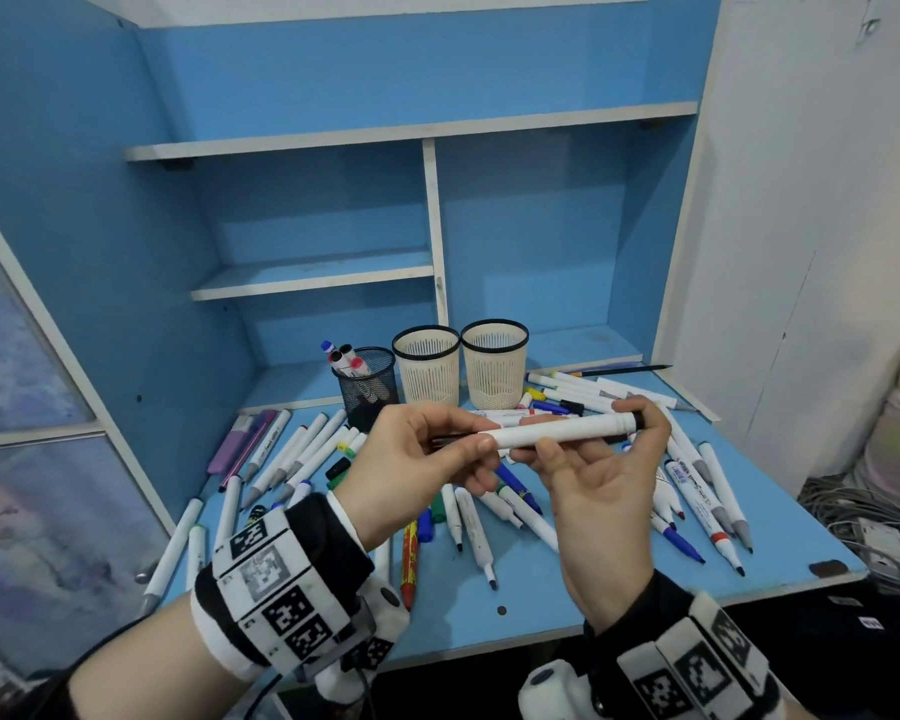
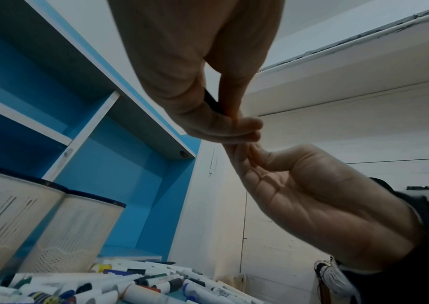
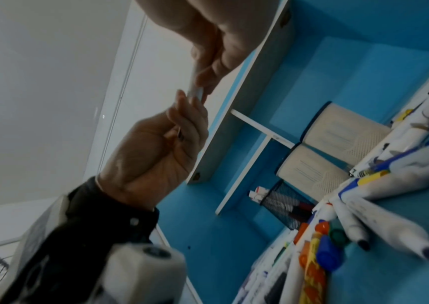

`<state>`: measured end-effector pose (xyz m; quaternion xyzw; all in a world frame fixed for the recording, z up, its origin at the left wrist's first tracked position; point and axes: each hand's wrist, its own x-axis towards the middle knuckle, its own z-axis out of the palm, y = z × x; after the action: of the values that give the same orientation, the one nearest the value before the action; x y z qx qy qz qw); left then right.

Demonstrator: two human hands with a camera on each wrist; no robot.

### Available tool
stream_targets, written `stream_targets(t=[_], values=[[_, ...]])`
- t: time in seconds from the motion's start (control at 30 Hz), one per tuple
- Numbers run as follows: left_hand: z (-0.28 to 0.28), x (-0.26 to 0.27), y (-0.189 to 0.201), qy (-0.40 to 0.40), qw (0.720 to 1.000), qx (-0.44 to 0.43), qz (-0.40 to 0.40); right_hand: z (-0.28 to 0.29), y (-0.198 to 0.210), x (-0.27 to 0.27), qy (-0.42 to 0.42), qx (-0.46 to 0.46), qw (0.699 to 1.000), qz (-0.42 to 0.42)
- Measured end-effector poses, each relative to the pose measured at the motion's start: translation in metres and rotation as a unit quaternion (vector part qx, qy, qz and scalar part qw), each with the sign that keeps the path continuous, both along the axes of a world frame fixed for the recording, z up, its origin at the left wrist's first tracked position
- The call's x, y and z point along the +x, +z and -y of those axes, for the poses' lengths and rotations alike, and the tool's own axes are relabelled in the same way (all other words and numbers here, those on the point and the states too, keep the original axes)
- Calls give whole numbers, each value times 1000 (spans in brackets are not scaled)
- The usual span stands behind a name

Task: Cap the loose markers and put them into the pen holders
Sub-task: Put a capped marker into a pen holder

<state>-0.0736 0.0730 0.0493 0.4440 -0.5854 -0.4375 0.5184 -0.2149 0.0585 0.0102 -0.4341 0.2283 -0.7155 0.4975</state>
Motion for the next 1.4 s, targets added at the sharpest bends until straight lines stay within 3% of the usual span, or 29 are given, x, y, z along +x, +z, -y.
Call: stream_targets(t=[0.17,0.33,0.47,0.6,0.77,0.87,0.97,1.03,1.1,1.17,1.3,1.4], values=[[2,6,-1,-12,998,52,-14,2,-7,7,-19,7,1000,-16],[2,11,-6,-5,998,70,-2,8,0,0,29,1,998,-52],[9,23,-12,44,991,31,120,18,8,-12,65,8,993,-96],[13,25,-7,68,962,-27,264,25,15,-20,45,-7,988,-145],[13,8,11,48,945,-135,295,20,27,-15,60,-57,972,-220],[15,6,18,50,917,-200,342,22,34,-16,65,-61,968,-237],[23,15,24,77,887,-209,405,32,34,-20,77,-39,952,-293],[31,27,30,113,884,-203,406,42,31,-23,90,-14,923,-374],[40,43,38,148,890,-195,385,51,25,-26,116,-3,874,-472],[51,60,48,188,886,-187,381,59,17,-28,132,-20,794,-593],[81,93,64,277,857,-205,383,68,2,-27,163,-60,598,-782],[99,110,71,314,854,-202,362,68,-4,-26,187,-63,501,-843]])
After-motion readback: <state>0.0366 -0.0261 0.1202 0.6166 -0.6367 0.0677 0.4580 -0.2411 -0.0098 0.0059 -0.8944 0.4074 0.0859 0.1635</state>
